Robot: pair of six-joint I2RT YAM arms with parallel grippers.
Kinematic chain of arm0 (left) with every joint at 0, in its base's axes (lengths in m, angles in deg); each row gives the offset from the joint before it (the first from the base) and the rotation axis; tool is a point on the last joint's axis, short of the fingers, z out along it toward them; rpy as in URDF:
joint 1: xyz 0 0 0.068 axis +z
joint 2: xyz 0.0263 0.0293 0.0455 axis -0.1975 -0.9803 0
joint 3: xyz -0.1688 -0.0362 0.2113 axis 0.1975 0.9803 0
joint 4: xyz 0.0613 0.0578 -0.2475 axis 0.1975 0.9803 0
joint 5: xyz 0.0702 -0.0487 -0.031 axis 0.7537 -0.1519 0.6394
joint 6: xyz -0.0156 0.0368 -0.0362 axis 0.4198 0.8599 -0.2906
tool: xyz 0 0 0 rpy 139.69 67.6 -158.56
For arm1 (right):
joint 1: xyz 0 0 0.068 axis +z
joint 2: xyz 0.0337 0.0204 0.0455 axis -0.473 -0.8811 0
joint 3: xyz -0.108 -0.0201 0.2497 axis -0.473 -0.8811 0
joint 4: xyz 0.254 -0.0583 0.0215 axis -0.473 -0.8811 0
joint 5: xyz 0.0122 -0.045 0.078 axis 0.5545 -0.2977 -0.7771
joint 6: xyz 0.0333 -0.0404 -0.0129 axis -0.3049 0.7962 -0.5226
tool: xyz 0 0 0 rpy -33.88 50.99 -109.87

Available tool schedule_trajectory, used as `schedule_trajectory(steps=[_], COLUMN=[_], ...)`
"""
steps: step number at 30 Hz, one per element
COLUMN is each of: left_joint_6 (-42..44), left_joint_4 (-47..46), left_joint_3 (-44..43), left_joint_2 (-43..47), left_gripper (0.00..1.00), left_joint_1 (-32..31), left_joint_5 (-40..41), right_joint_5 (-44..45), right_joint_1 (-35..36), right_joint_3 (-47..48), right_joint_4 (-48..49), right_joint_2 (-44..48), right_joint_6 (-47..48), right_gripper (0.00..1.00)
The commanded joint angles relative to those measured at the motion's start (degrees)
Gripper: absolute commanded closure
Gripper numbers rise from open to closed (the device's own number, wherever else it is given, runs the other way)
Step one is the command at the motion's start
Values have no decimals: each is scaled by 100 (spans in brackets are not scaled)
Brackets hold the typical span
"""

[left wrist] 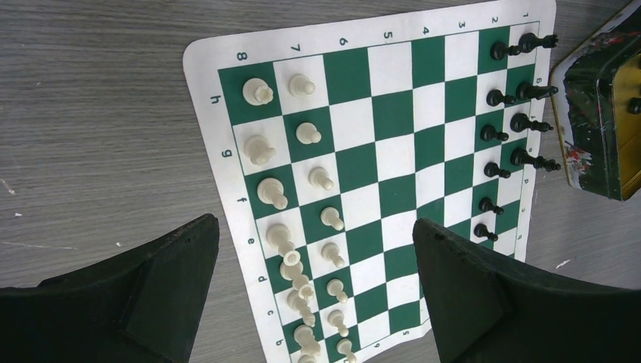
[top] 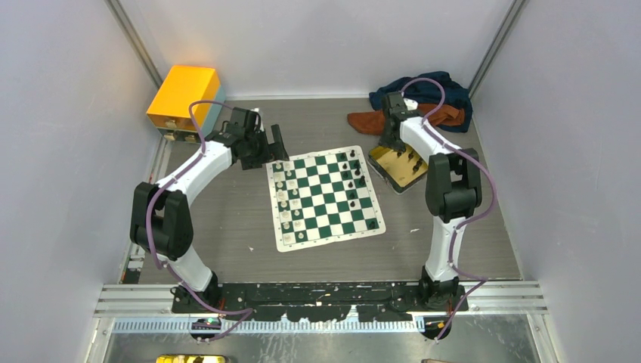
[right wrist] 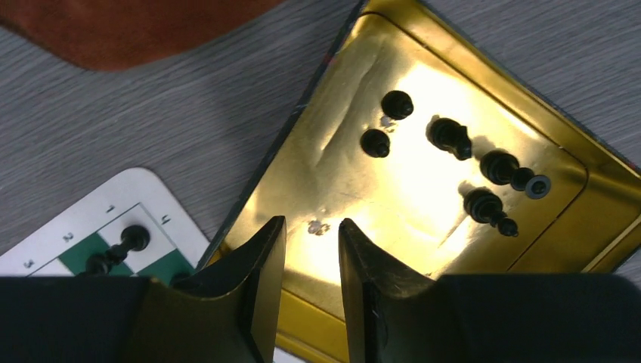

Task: Set up the chess pieces on the board
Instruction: Pick up the chess piece from the storage box.

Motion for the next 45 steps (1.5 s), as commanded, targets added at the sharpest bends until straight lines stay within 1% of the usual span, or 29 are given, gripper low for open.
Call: schedule_trajectory(steps=[1,20,45], left_joint_6=[95,175,213], left_joint_4=[-116,-71,-89], left_joint_3=[-137,-252,-318], left_joint_2=[0,-158,-317], left_gripper=[0,0,0], left_joint_1=[-20,-20,-11], left_joint_5=[-8,-55,-75], right_joint_5=[188,131,41], right_joint_1=[-224,-489,-601], right_joint_3=[186,162,357], right_joint_4=[226,283,289], right_joint_2=[32,-279,-543], right_joint_6=[-195,-218,-149], right_gripper=[62,62,62])
